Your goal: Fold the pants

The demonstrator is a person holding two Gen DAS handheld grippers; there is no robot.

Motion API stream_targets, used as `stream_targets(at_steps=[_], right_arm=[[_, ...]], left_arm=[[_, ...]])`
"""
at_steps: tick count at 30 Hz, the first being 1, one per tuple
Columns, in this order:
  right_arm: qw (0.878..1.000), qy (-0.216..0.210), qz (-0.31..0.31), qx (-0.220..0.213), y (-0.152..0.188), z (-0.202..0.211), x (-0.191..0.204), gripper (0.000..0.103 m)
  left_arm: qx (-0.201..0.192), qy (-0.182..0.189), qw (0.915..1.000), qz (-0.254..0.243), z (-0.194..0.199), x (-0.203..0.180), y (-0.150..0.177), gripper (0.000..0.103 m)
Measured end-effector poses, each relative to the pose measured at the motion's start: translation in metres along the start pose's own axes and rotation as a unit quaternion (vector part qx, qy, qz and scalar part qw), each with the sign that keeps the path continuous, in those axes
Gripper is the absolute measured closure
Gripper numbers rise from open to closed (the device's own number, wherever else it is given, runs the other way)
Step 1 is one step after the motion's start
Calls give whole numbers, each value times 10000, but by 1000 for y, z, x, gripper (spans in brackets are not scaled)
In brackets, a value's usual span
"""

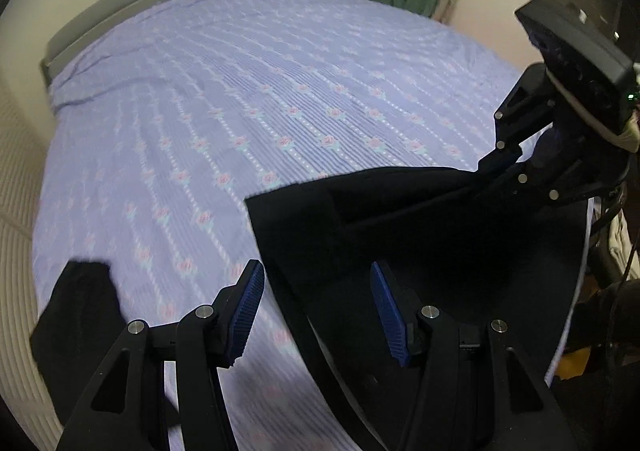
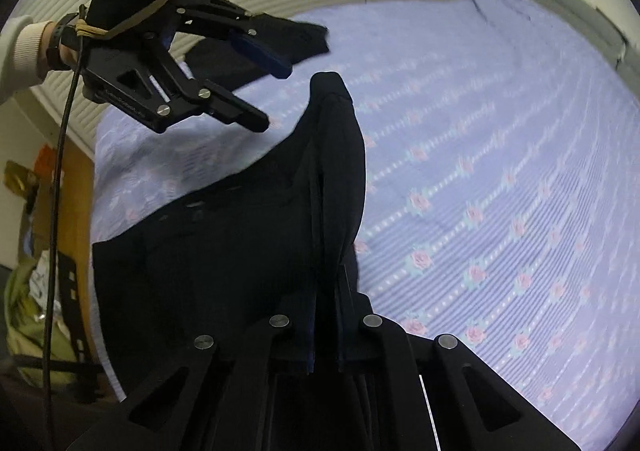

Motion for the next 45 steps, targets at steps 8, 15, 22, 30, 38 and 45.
stream_targets(at_steps=[8, 15, 22, 30, 38, 45], right_arm=[[9990, -14, 329, -298, 9, 24, 83, 95], [9963, -258, 794, -195, 51, 5, 181, 95], [9932, -637, 961, 173, 99, -54, 249, 95], [9933, -714, 789, 444, 125, -89, 255, 95], [9936, -665, 731, 547, 132, -107, 252, 93], [9986, -181, 489, 70, 135, -75, 255, 51]], left_arm=[[-240, -639, 9952, 704, 93, -40, 74, 45], [-177, -1248, 9807, 1497, 144, -102, 147, 44], [73, -1546, 9632, 2198, 149, -151, 207, 43], [-31, -1661, 9499, 2649, 128, -179, 228, 43], [-230, -1820, 9470, 2638, 119, -162, 228, 39], [-154, -1821, 9556, 2313, 114, -166, 224, 39]])
Point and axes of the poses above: each gripper's, at about its wrist camera, not at the fingertips, and z roughly against the way its jaws point, x to its left, y to its underside, the point moved 4 cm from there along -z, roughly the way its jaws point, and after that the axes turned 4 degrees about -y, right-handed, at the moved point
